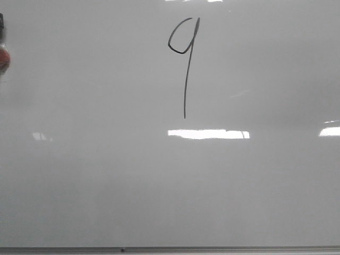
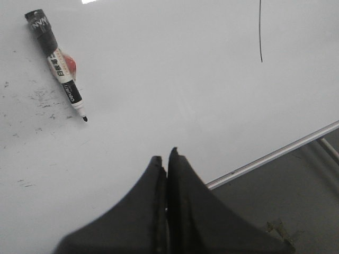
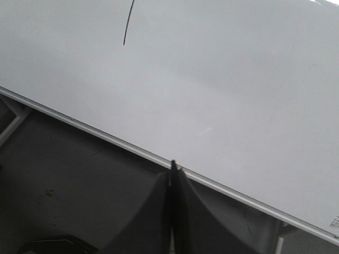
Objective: Write number 9 on whiteboard
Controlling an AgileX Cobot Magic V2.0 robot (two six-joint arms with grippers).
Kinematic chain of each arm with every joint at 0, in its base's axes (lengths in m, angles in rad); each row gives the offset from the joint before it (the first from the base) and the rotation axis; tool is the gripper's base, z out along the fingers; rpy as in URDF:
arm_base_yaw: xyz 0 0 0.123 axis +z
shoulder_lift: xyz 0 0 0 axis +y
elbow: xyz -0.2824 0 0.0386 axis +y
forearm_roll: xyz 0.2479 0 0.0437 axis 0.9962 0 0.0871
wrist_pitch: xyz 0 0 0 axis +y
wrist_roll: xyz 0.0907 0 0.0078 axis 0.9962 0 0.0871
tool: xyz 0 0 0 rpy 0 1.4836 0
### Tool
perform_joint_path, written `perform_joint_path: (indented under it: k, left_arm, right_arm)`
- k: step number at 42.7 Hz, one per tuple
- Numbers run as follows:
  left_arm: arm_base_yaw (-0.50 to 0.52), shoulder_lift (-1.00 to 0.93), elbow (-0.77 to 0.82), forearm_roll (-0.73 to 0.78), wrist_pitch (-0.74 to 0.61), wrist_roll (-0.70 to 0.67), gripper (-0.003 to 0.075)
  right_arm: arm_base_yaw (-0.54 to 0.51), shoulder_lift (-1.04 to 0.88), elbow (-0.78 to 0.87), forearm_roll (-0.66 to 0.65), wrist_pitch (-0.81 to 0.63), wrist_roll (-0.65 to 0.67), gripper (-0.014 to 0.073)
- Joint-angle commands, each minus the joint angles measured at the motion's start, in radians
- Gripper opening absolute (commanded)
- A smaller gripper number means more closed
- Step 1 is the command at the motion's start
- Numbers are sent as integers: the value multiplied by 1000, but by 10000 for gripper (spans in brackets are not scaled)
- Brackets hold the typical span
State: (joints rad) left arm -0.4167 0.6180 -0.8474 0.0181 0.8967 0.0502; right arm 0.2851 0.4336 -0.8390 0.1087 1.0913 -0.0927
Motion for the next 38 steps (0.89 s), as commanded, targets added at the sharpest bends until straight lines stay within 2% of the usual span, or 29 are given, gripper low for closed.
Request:
perform_joint_path:
  k: [1, 12, 18, 26, 38]
  left_arm:
    - [-9, 0, -33, -9, -69, -2, -19]
    - [21, -35, -22, 3, -85, -2, -19]
    - [127, -128, 82, 8, -240, -2, -19]
    - [281, -320, 337, 8, -493, -2, -19]
    - [372, -546, 688, 6, -768, -2, -19]
  right_arm:
    - [-6, 9, -19, -6, -60, -2, -69]
    - [-6, 9, -19, -6, -60, -2, -69]
    - [-6, 9, -19, -6, -60, -2, -69]
    - [-6, 9, -19, -6, -60, -2, -69]
    - [-6, 9, -19, -6, -60, -2, -69]
